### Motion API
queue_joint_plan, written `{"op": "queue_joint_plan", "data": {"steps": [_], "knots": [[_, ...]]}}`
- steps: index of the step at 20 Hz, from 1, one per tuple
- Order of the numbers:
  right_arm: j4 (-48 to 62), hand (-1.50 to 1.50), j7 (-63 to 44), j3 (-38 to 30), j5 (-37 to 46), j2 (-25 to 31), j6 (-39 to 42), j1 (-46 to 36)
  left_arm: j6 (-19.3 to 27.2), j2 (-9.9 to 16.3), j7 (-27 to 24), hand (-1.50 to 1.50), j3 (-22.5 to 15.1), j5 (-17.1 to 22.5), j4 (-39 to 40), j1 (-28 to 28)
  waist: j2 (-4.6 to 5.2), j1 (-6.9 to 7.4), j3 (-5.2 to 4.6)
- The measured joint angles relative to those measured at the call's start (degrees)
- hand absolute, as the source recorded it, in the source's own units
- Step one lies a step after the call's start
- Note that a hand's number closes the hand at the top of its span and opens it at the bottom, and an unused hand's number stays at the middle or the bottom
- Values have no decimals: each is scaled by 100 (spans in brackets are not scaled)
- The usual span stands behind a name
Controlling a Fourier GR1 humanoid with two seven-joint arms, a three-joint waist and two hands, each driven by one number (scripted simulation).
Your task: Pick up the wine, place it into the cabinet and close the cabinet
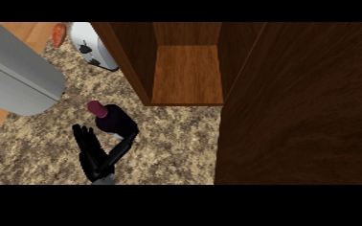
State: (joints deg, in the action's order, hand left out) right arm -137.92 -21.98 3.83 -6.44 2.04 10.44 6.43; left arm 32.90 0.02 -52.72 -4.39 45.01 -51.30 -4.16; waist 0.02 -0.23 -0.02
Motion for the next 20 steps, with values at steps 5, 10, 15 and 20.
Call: {"op": "queue_joint_plan", "data": {"steps": [5,10,15,20], "knots": [[-122,-150,-127,13,1,-7,-30,2,-676,9,-409,-150,137,339,702,-299,0,-8,-1],[-135,-150,-270,85,54,-46,-111,-114,-1004,4,-629,-150,201,532,1211,-598,-7,-3,11],[20,-150,-216,-31,14,-30,-93,-237,-1299,0,-777,150,145,707,1453,-708,-27,7,42],[109,-150,-84,-139,-89,-1,5,-164,-1602,5,-921,150,114,716,1763,-824,-59,12,96]]}}
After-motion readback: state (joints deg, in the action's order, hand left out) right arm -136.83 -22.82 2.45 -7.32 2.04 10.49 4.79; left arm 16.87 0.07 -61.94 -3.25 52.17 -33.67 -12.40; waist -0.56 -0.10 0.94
